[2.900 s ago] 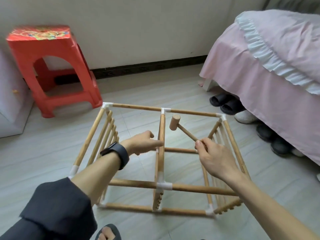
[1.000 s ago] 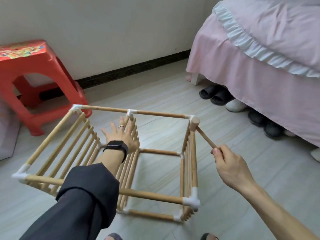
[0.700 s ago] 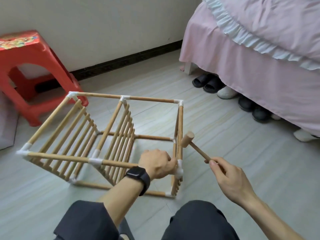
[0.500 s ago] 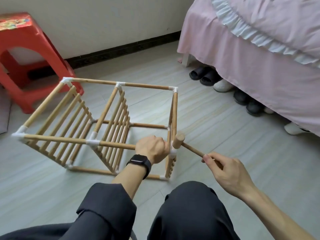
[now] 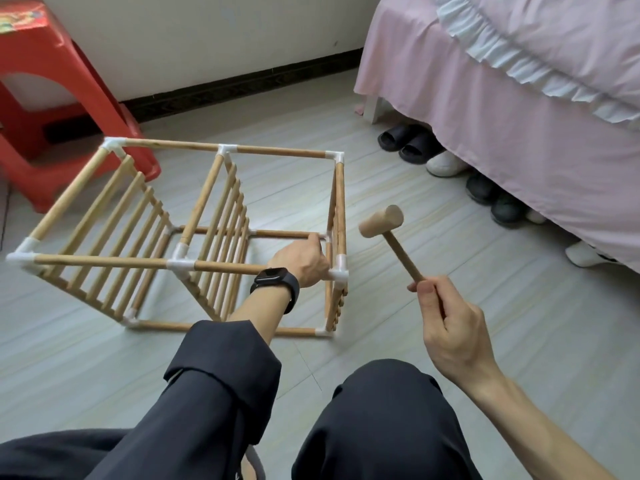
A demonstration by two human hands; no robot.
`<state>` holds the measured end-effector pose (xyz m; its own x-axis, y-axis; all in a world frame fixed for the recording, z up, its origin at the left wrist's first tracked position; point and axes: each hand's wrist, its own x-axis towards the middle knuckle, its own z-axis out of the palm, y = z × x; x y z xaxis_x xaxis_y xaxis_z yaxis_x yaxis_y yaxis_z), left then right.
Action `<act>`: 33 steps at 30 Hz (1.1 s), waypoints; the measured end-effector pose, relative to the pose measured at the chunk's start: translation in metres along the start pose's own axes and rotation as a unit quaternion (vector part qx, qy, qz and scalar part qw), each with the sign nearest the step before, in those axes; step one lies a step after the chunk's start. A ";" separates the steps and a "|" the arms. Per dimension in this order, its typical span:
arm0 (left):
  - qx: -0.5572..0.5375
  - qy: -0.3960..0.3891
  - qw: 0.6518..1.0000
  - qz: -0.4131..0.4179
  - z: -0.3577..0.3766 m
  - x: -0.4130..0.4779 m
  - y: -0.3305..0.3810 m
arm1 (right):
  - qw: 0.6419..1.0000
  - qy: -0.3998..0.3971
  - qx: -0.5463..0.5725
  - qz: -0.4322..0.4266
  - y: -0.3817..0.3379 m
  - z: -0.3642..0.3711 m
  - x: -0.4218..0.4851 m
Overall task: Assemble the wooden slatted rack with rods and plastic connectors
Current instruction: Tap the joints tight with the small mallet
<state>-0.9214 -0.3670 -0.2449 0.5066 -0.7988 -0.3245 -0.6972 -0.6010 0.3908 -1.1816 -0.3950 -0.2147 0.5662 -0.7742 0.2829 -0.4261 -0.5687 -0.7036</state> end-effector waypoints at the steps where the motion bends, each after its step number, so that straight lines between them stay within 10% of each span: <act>1: -0.004 -0.003 1.000 -0.004 -0.001 -0.001 0.001 | 0.999 -0.029 -0.030 -0.002 0.003 0.004 0.001; 4: 0.014 0.000 1.000 0.007 -0.001 -0.001 0.001 | 0.970 -0.166 -0.177 0.029 0.012 0.010 0.003; 8: 0.023 0.005 1.000 0.006 0.002 -0.001 0.000 | 0.998 -0.035 -0.060 -0.010 0.006 0.005 0.004; 12: 0.024 -0.001 1.000 0.013 0.000 -0.002 0.002 | 0.964 -0.183 -0.189 0.047 0.010 0.006 0.011; 18: 0.020 0.003 1.000 0.008 -0.001 -0.005 0.003 | 0.999 -0.035 -0.024 -0.034 -0.001 0.005 0.009; 21: 0.042 -0.005 0.999 0.004 -0.003 -0.006 0.003 | 0.970 -0.165 -0.179 0.013 0.004 0.011 0.009; 29: 0.062 -0.282 0.956 -0.054 -0.014 -0.028 -0.032 | 0.986 -0.119 -0.061 0.102 0.010 0.010 0.033; 33: 0.027 -0.226 0.968 -0.103 -0.020 -0.024 -0.057 | 0.985 -0.106 -0.056 0.128 0.013 0.029 0.058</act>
<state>-0.8839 -0.3137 -0.2425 0.3730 -0.5614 -0.7387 -0.6368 -0.7340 0.2362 -1.1339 -0.4390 -0.2259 0.5594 -0.8277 -0.0448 -0.6422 -0.3986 -0.6548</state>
